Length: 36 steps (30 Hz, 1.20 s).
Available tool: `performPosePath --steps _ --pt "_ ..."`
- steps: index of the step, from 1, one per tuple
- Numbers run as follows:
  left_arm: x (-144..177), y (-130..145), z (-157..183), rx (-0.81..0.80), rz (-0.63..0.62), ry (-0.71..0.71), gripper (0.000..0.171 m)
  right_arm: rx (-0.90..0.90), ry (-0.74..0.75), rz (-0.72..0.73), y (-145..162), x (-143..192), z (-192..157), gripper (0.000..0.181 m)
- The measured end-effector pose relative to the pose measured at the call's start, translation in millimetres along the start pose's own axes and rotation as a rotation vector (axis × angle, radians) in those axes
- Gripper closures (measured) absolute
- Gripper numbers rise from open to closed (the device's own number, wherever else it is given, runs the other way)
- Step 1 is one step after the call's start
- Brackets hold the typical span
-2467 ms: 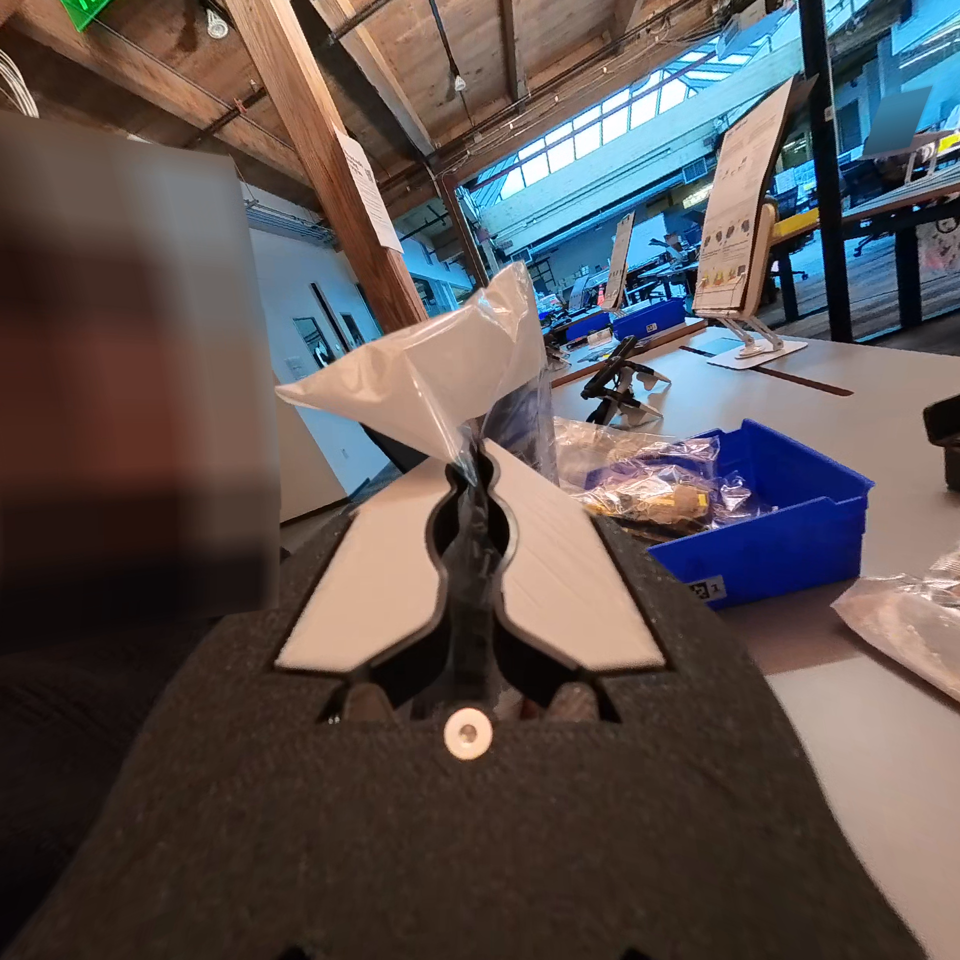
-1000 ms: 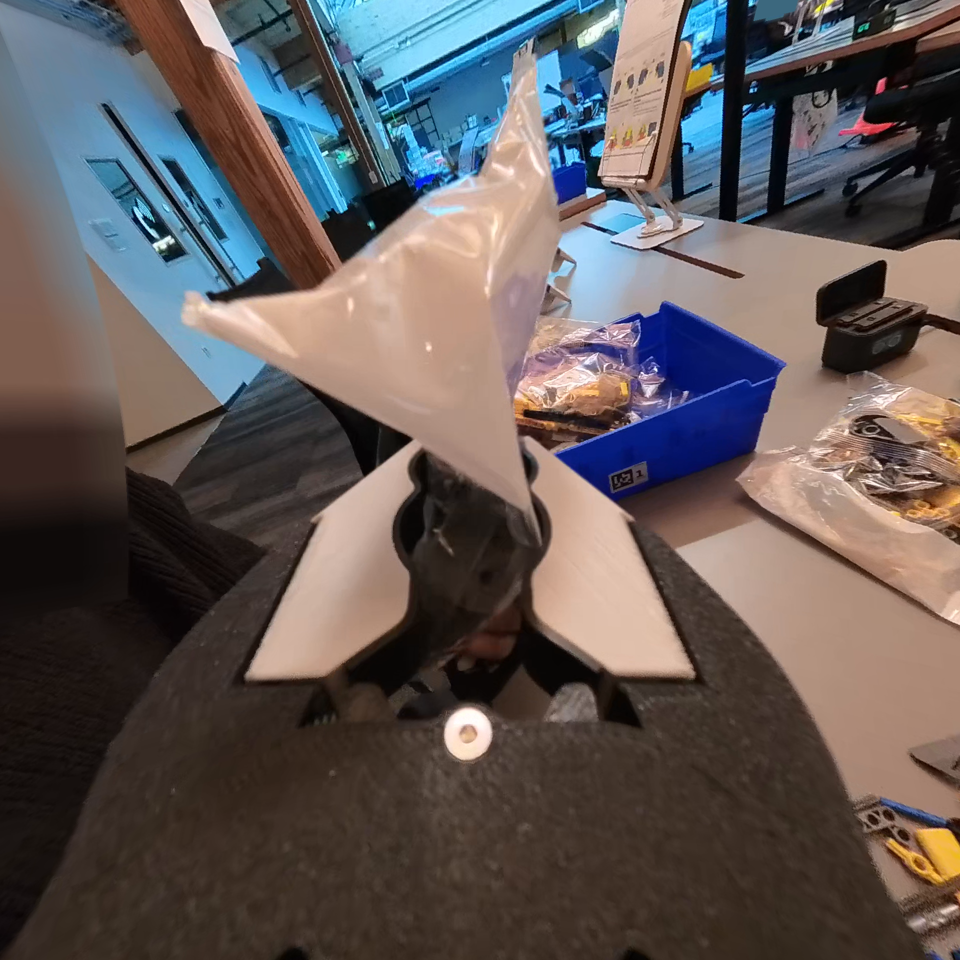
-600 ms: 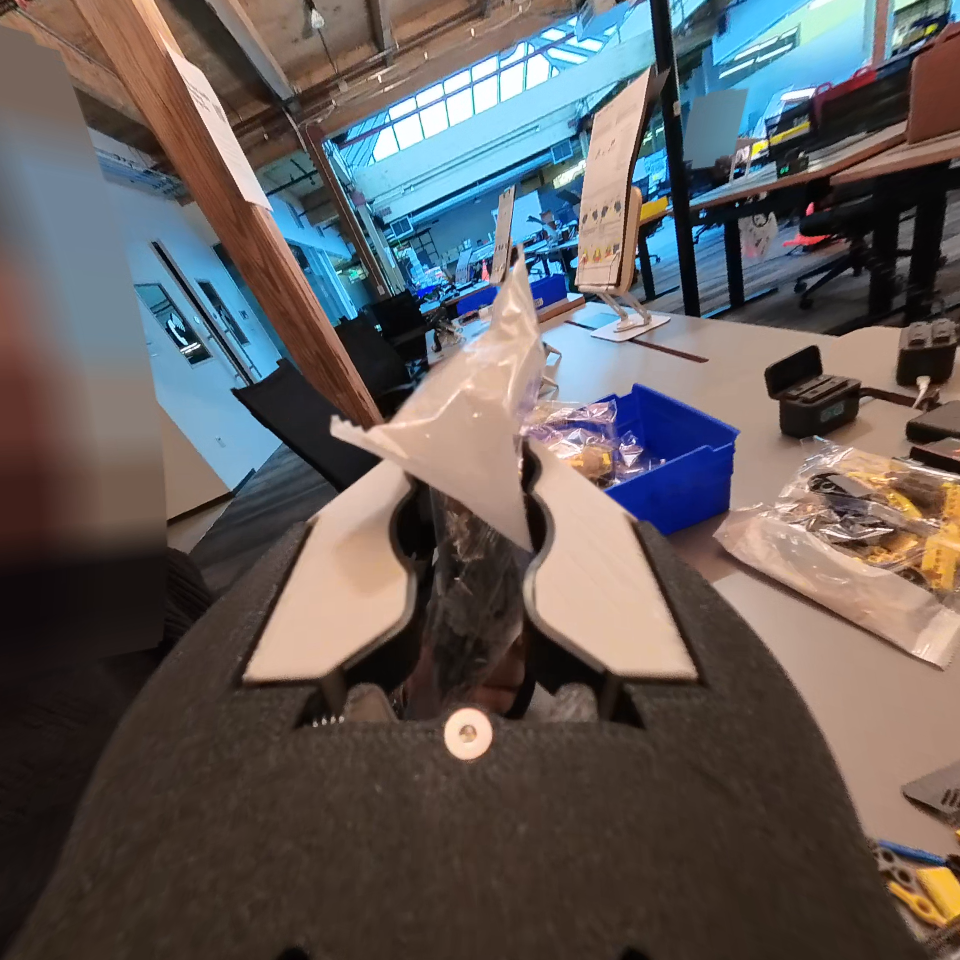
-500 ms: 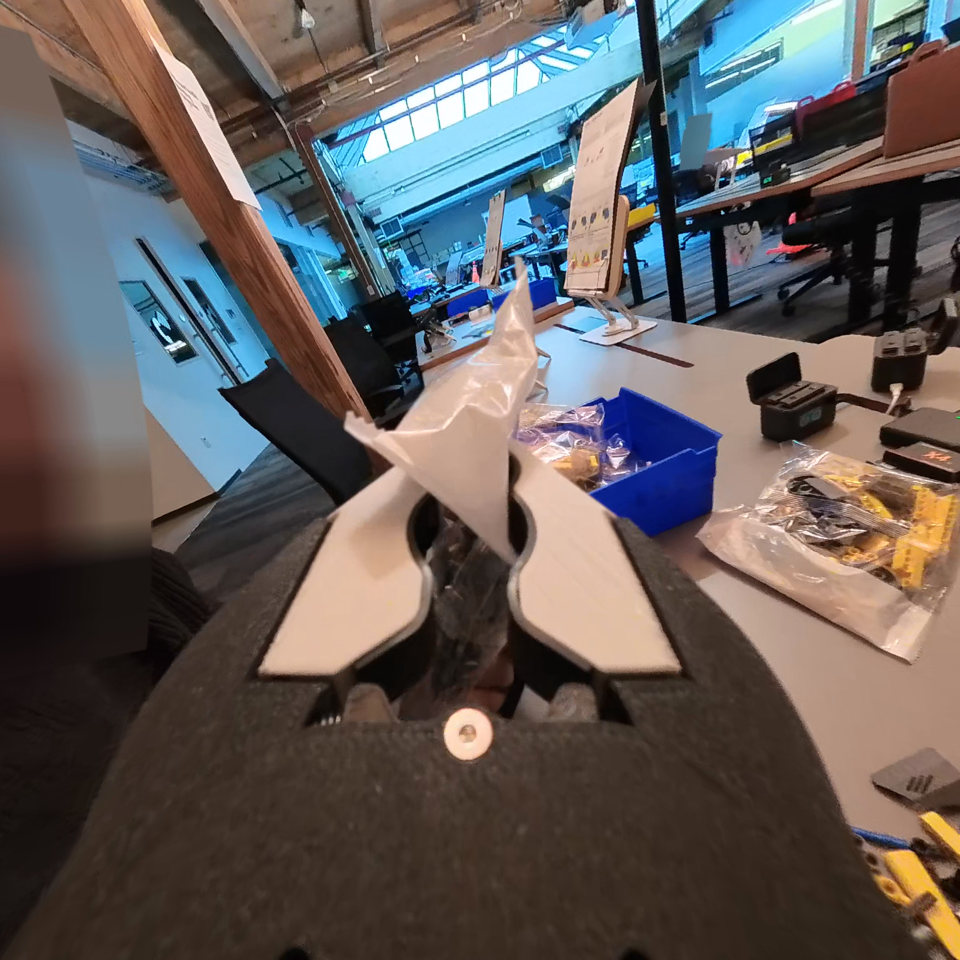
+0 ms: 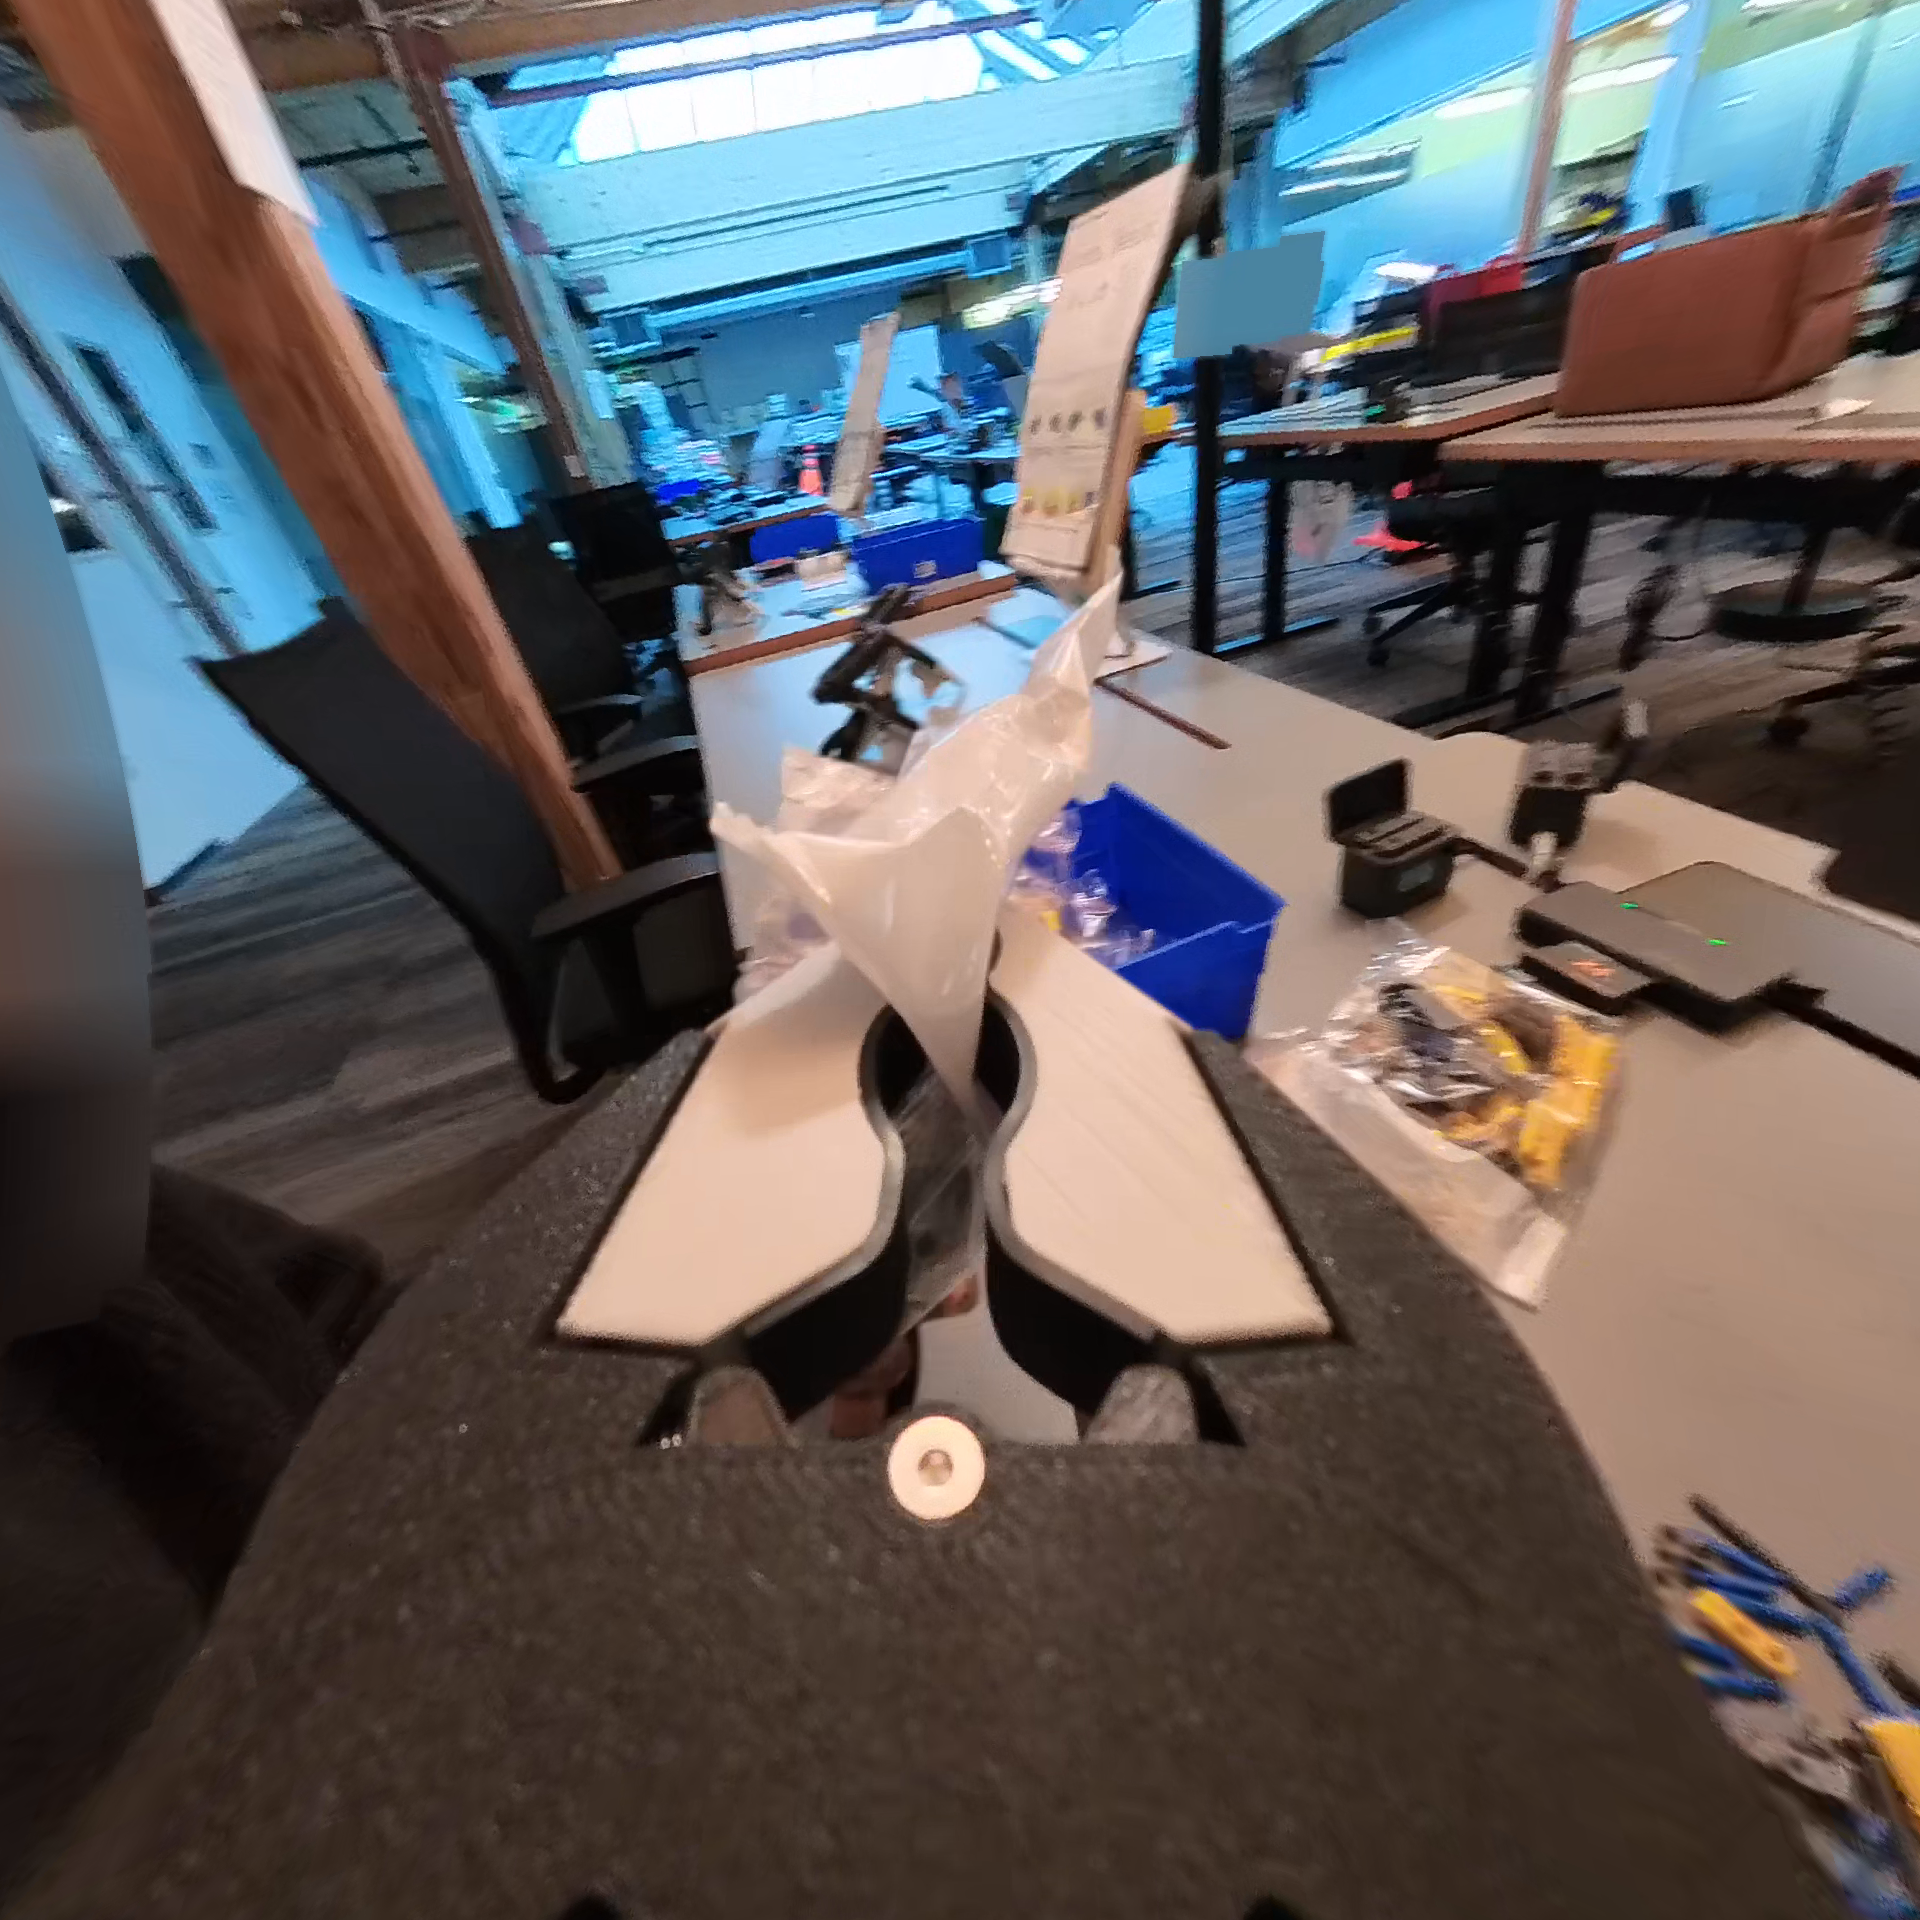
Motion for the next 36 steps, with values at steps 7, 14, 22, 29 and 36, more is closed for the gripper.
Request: performPosePath --steps 7,14,22,29,36 --pt "9.4 38.4 -28.4 -0.165 -0.206 -0.279 0.137 0.250 0.347 0.041 -34.9 -20.1 20.5 0.181" --pt "8.1 65.3 -34.8 -0.405 -0.465 -0.372 0.137 0.546 0.441 -0.027 -42.4 -110.1 13.3 0.179" --pt "16.7 57.6 -43.5 -0.289 -0.379 -0.439 0.137 0.714 0.328 -0.161 -0.9 -259.2 -2.0 0.179" --pt "23.5 35.6 -47.8 -0.299 -0.297 -0.454 0.137 0.703 0.138 -0.510 75.1 -320.9 -12.5 0.129" --pt "25.6 34.2 -51.9 -0.283 -0.305 -0.429 0.137 0.474 0.147 -0.301 -1.1 -292.5 27.1 0.129"
Point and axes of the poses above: each gripper's, where its closed fingertips meet, x back along the fingers, y out of its underside, z = x × y across the jaws, the point moved 3 cm from there along x, back along the fingers, and after that the axes turned 15 degrees about -x, right-handed, at the moved point
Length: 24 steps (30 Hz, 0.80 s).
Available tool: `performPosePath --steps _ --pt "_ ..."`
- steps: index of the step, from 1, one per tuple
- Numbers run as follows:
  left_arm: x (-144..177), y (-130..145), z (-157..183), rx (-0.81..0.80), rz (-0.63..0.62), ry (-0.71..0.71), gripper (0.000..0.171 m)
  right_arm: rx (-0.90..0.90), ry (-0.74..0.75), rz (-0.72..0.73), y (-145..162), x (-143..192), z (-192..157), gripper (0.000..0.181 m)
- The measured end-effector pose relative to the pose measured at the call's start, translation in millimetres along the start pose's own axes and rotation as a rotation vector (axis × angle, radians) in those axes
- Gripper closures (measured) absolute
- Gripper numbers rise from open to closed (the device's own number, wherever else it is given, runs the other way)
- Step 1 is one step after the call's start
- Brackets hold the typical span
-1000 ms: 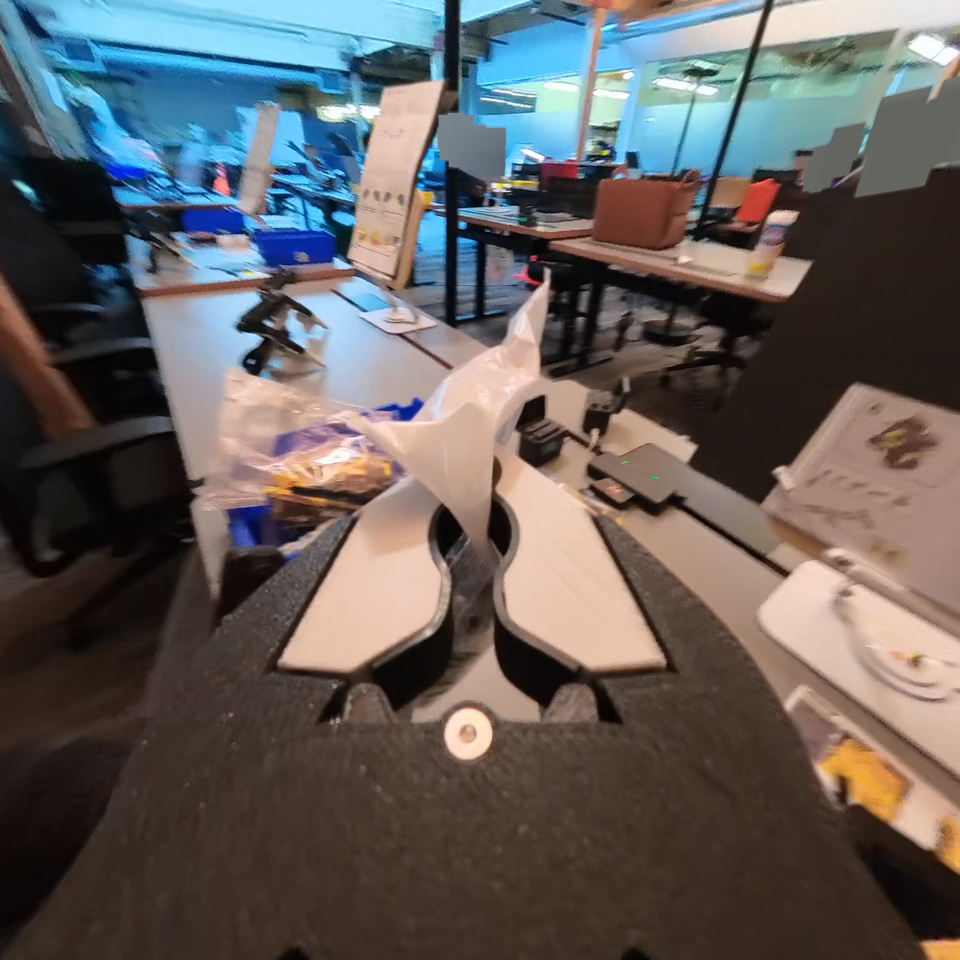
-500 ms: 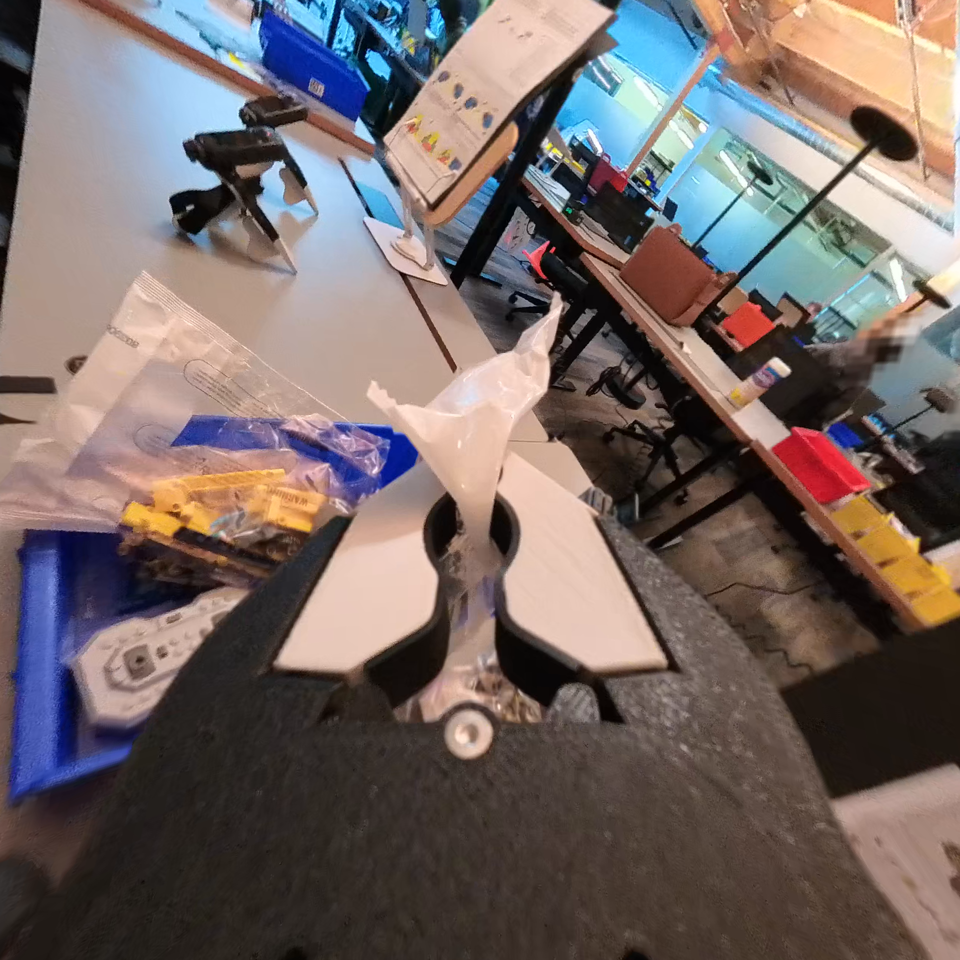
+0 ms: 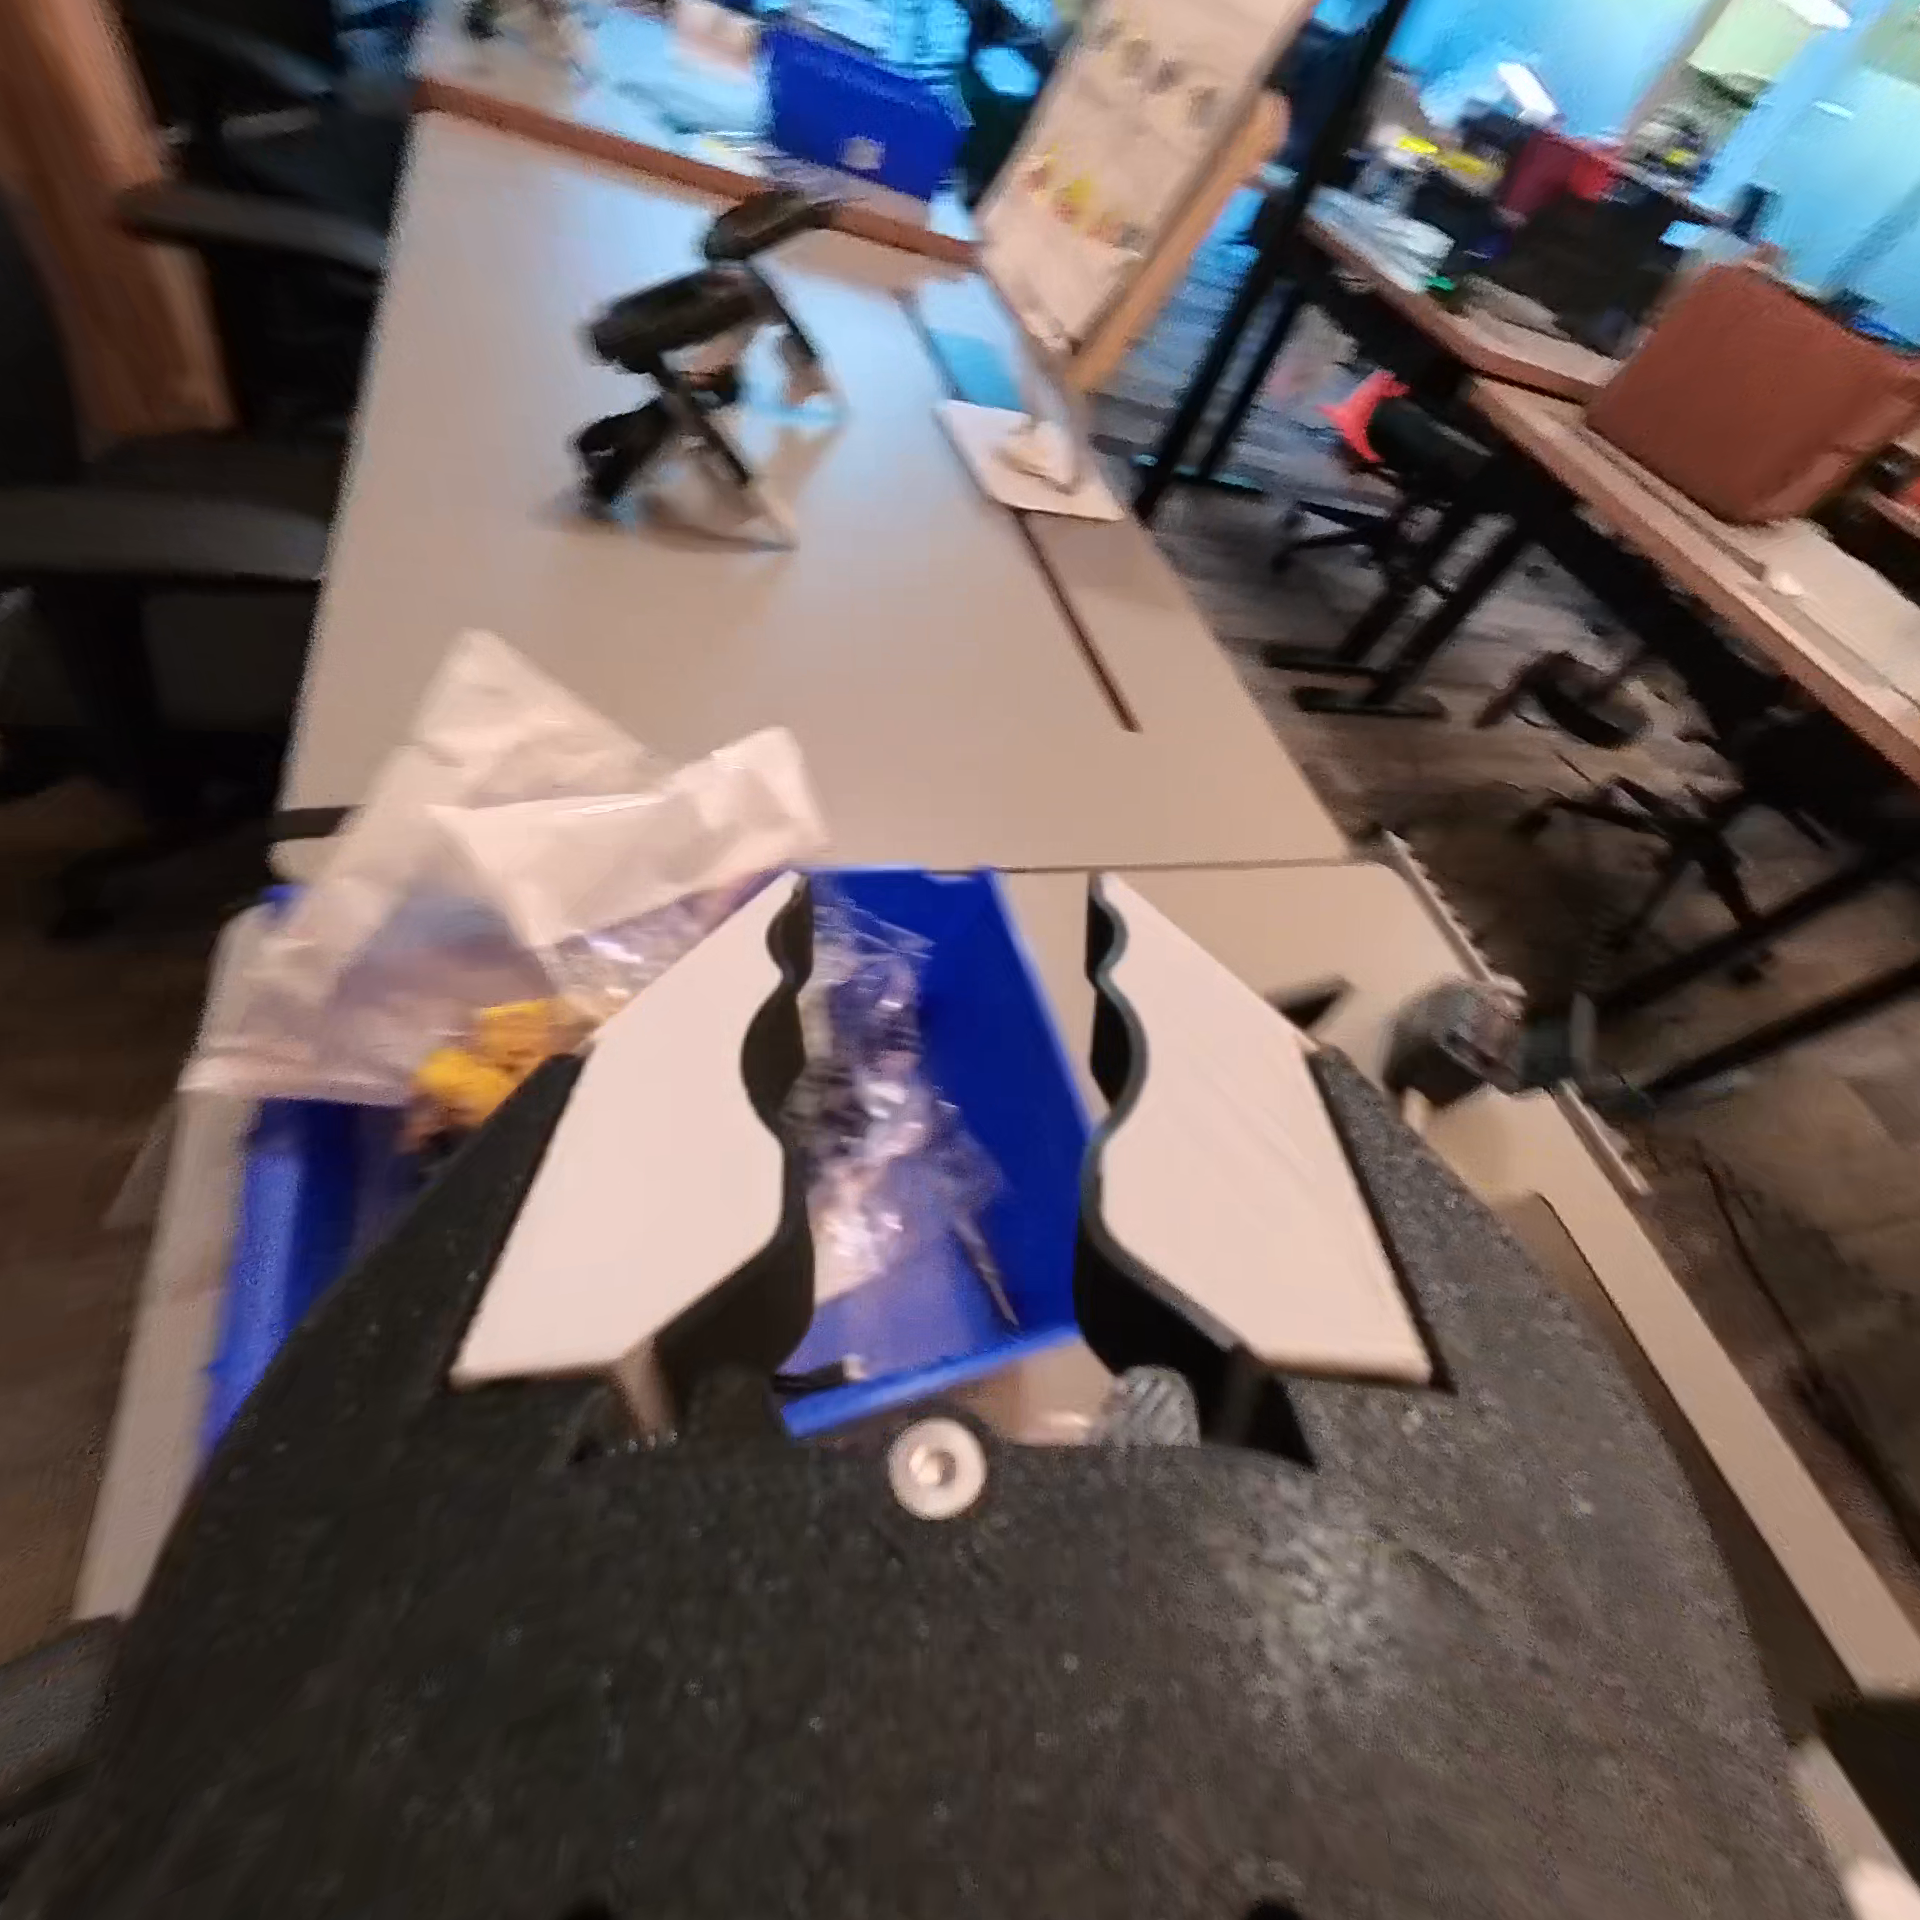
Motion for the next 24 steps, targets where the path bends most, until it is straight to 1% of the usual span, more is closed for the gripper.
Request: performPosePath --steps 2,3,5,6,7,9,11,13,15,17,18,21,24 --pt "-0.2 1.4 -0.9 0.007 -0.002 -0.004 0.137 -0.067 0.123 0.008 13.0 7.7 56.8 0.129" --pt "-0.5 2.1 -0.9 0.006 -0.003 -0.004 0.137 -0.108 0.187 -0.006 27.1 9.8 86.8 0.129" --pt "-0.8 2.9 -1.0 0.004 -0.004 -0.008 0.137 -0.192 0.273 -0.078 67.9 10.7 139.6 0.129" --pt "-0.7 3.2 -1.1 0.003 -0.003 -0.011 0.137 -0.222 0.286 -0.133 91.2 9.9 157.6 0.129" --pt "-0.7 3.2 -1.0 0.000 -0.001 -0.012 0.137 -0.233 0.281 -0.189 113.8 7.8 168.2 0.128" --pt "-0.1 2.9 -1.0 -0.006 0.005 -0.016 0.137 -0.218 0.218 -0.273 150.9 1.9 168.7 0.126" --pt "0.5 2.7 -1.6 -0.006 0.012 -0.019 0.137 -0.179 0.101 -0.348 177.9 -4.4 148.8 0.121" --pt "1.2 2.2 -2.6 -0.001 0.020 -0.022 0.137 -0.091 0.037 -0.412 196.3 -7.4 130.1 0.112" --pt "1.9 1.5 -3.7 0.010 0.028 -0.021 0.137 0.025 0.021 -0.446 208.8 -8.3 118.9 0.111" --pt "2.8 0.6 -4.9 0.025 0.036 -0.020 0.137 0.086 0.003 -0.463 218.8 -8.7 111.1 0.111" --pt "3.2 0.2 -5.5 0.032 0.040 -0.019 0.137 0.097 -0.007 -0.483 224.5 -8.7 108.8 0.111" --pt "3.7 -0.4 -5.5 0.036 0.045 -0.016 0.137 0.122 0.022 -0.540 240.9 -12.3 114.0 0.111" --pt "4.1 -0.7 -5.1 0.035 0.048 -0.015 0.137 0.109 0.020 -0.563 253.6 -18.1 115.6 0.111"
Point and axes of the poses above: each gripper's, where its closed fingertips meet, x back along the fingers, y out of its underside, z = x × y across the jaws, the point moved 3 cm from there along x, back along the fingers, and after that the axes turned 15 degrees about -x, right-handed, at the moved point
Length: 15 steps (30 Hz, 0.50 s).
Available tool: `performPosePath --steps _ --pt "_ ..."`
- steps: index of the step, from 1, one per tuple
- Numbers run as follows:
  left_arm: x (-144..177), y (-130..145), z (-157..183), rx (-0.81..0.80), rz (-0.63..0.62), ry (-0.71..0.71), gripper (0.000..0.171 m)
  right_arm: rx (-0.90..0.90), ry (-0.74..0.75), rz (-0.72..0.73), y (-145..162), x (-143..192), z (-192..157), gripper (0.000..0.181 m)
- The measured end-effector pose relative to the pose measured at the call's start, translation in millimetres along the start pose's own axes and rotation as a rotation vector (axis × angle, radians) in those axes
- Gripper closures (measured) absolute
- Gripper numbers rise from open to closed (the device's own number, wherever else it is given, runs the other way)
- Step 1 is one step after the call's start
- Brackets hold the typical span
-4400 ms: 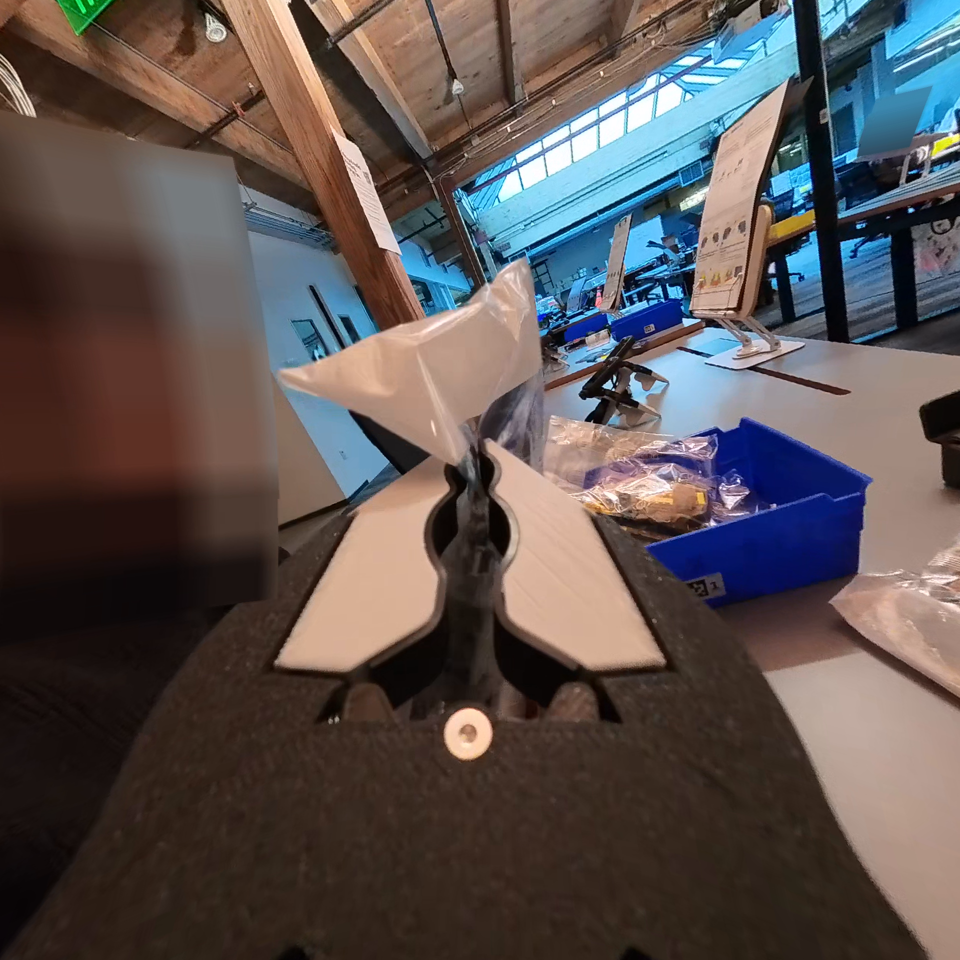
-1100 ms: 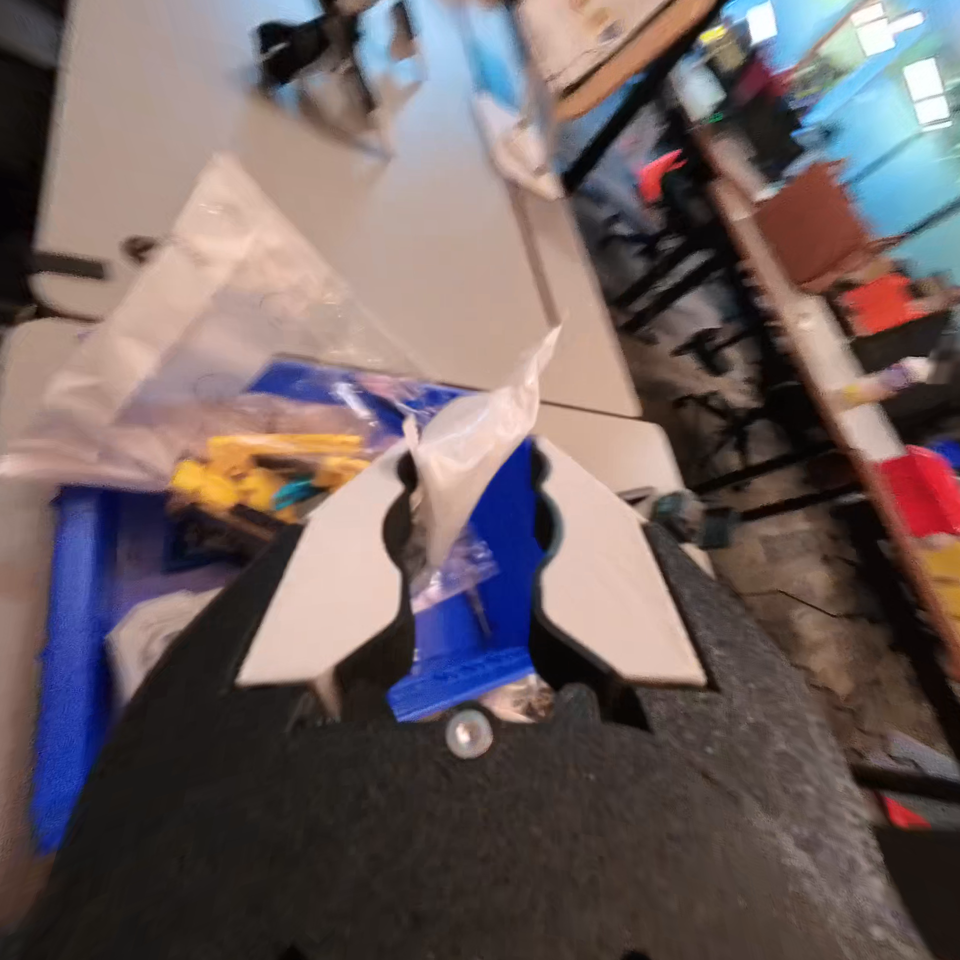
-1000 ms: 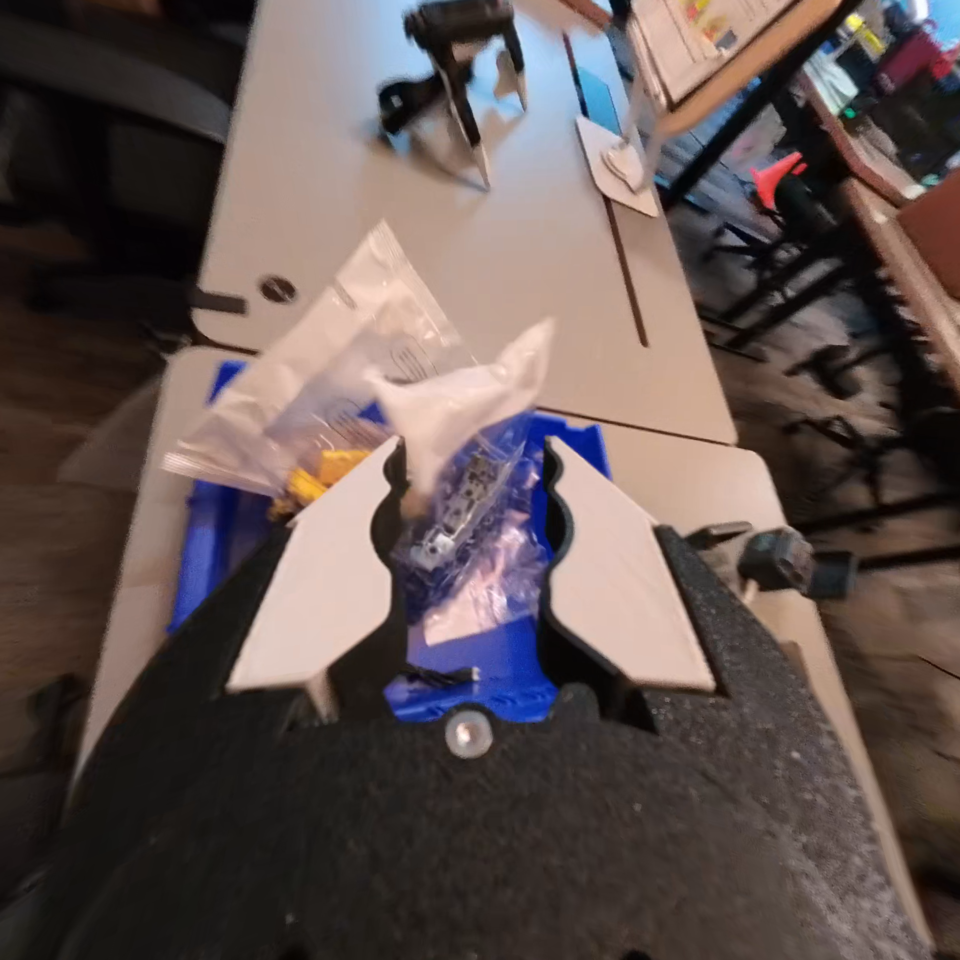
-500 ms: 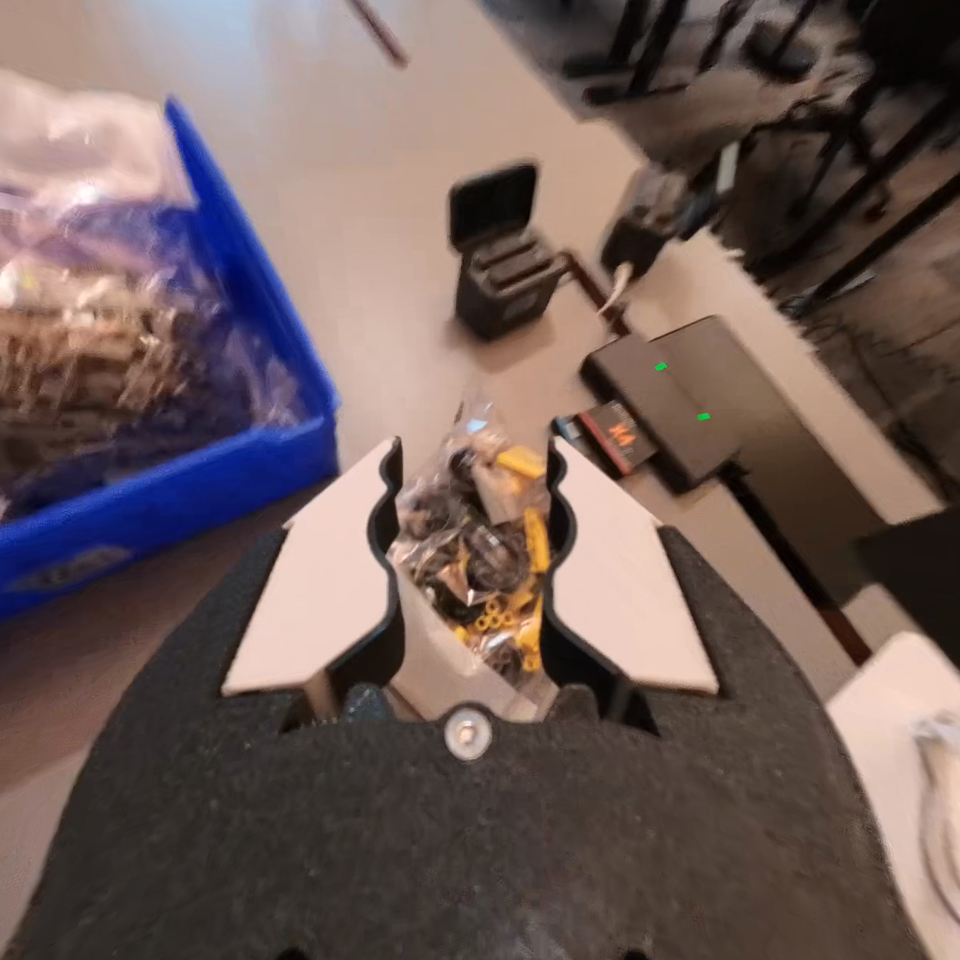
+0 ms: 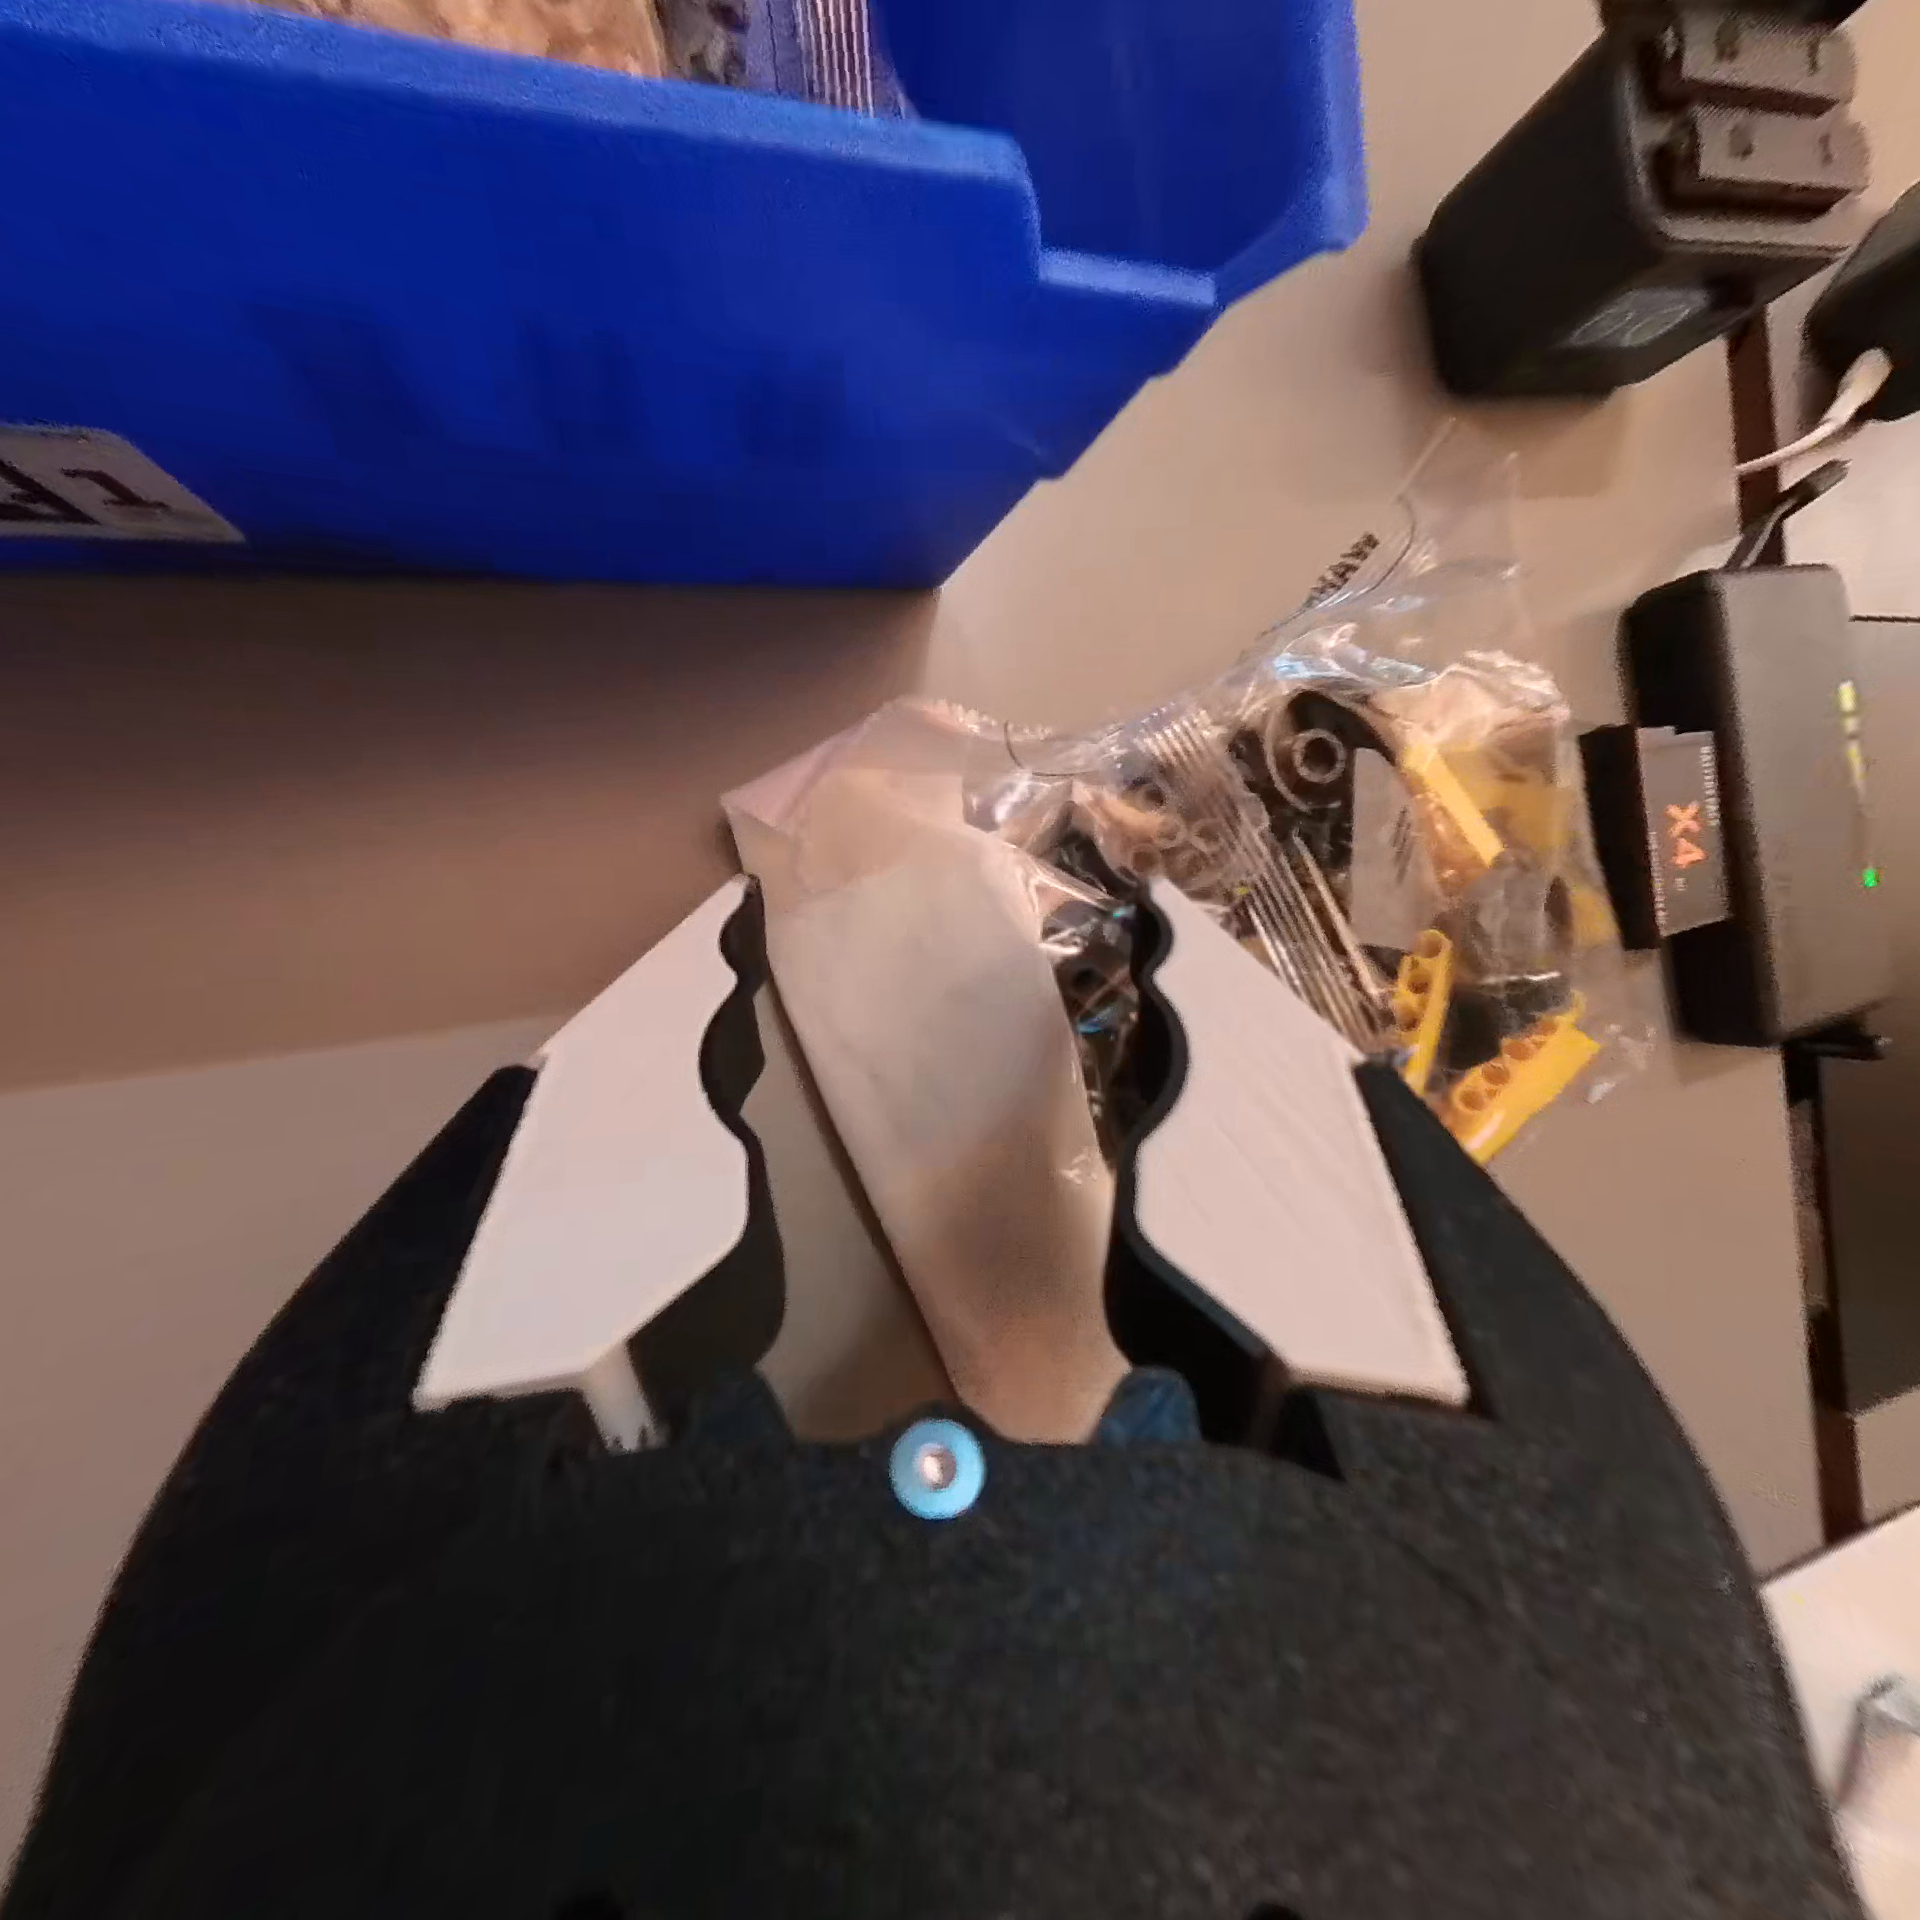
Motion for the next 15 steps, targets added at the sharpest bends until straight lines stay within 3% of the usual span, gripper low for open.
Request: performPosePath --steps 6,9,12,15 --pt "0.2 0.7 0.4 -0.004 0.001 0.001 0.137 0.001 0.001 -0.017 2.5 -5.1 0.8 0.117" --pt "0.1 1.0 0.8 -0.004 0.000 0.004 0.137 0.017 0.038 -0.052 5.2 0.2 5.8 0.153" --pt "0.2 1.0 1.4 -0.004 0.000 0.008 0.137 -0.001 0.033 0.027 -3.3 18.9 7.8 0.177" --pt "0.0 1.4 2.3 -0.004 -0.003 0.014 0.137 -0.085 0.013 0.213 -25.3 63.3 10.6 0.180"
Point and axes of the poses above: each gripper's, where its closed fingertips meet, x back along the fingers, y out of its underside, z = x × y across the jaws, the point moved 3 cm from there along x, back along the fingers, and after that the axes turned 15 degrees about -x, right-handed, at the moved point
